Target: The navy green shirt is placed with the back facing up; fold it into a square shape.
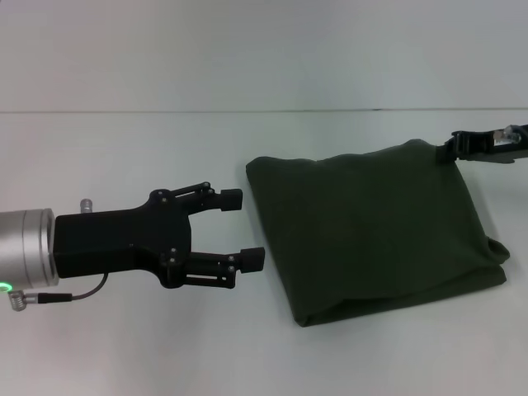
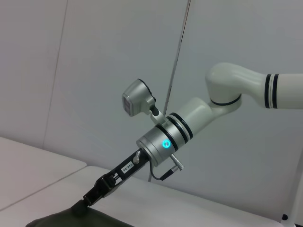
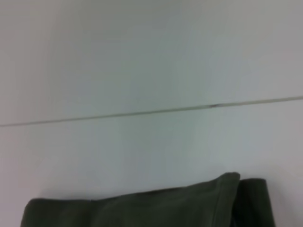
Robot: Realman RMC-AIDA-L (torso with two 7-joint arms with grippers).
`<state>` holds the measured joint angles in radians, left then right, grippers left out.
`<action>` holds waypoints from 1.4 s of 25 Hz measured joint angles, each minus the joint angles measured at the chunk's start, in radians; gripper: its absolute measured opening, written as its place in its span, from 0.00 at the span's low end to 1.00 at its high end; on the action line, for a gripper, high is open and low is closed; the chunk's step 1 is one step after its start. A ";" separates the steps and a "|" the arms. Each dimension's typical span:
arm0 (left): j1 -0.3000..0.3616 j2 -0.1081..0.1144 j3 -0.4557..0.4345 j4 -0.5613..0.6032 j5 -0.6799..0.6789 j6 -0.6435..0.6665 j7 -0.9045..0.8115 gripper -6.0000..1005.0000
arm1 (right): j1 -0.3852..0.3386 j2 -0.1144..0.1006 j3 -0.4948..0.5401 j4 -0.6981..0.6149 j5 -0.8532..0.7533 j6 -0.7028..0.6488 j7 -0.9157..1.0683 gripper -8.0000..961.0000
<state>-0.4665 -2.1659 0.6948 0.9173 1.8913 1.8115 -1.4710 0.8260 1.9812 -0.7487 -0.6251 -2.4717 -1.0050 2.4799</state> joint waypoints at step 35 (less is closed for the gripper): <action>-0.037 0.027 -0.063 -0.027 0.008 -0.054 -0.434 0.93 | -0.306 0.042 0.011 -0.126 0.576 -0.230 -0.642 0.67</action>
<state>-0.5039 -2.1386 0.6319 0.8902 1.8989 1.7572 -1.9047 0.5200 2.0229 -0.7374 -0.7508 -1.8957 -1.2350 1.8383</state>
